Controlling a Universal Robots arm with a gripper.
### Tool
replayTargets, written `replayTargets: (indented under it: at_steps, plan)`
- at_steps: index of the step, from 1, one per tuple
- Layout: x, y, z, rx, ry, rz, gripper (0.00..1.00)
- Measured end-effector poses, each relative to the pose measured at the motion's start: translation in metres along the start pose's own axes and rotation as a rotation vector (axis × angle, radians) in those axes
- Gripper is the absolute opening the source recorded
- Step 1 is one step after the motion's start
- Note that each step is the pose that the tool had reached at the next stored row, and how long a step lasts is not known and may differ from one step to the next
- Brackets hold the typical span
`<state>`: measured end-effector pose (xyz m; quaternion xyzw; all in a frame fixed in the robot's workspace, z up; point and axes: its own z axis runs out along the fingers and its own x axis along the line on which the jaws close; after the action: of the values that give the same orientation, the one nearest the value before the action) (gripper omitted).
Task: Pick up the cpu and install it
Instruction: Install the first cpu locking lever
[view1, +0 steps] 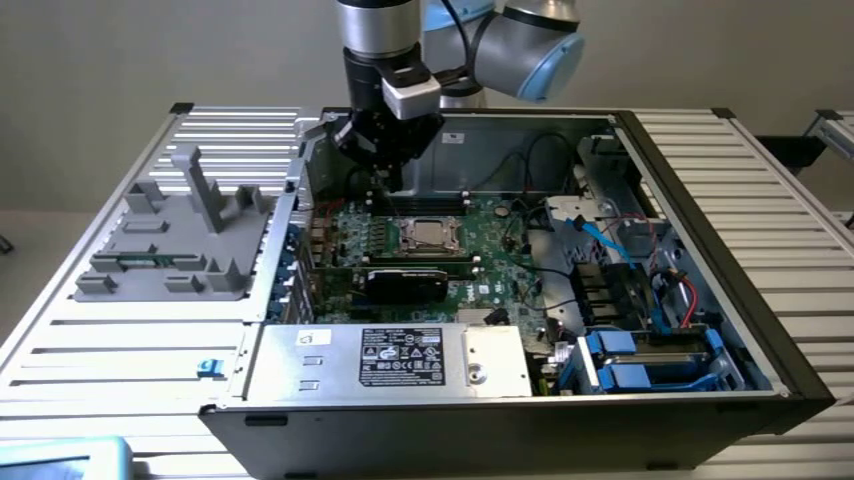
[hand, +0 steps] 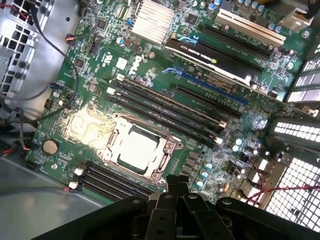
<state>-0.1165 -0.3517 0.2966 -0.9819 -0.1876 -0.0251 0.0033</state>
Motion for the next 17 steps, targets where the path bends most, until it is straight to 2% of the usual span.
replayTargets:
  at_steps: [2,9,15,17]
  plan:
    - [0.0,0.0,0.0001,-0.0016,-0.0001,0.033,0.11]
    - [-0.001,-0.0004,0.0001,-0.0017,-0.0019,0.055,0.11]
    - [-0.0013,-0.0005,0.0003,0.0039,-0.0236,0.112,0.11]
    - [-0.0015,-0.0006,0.0004,0.0049,-0.029,0.128,0.11]
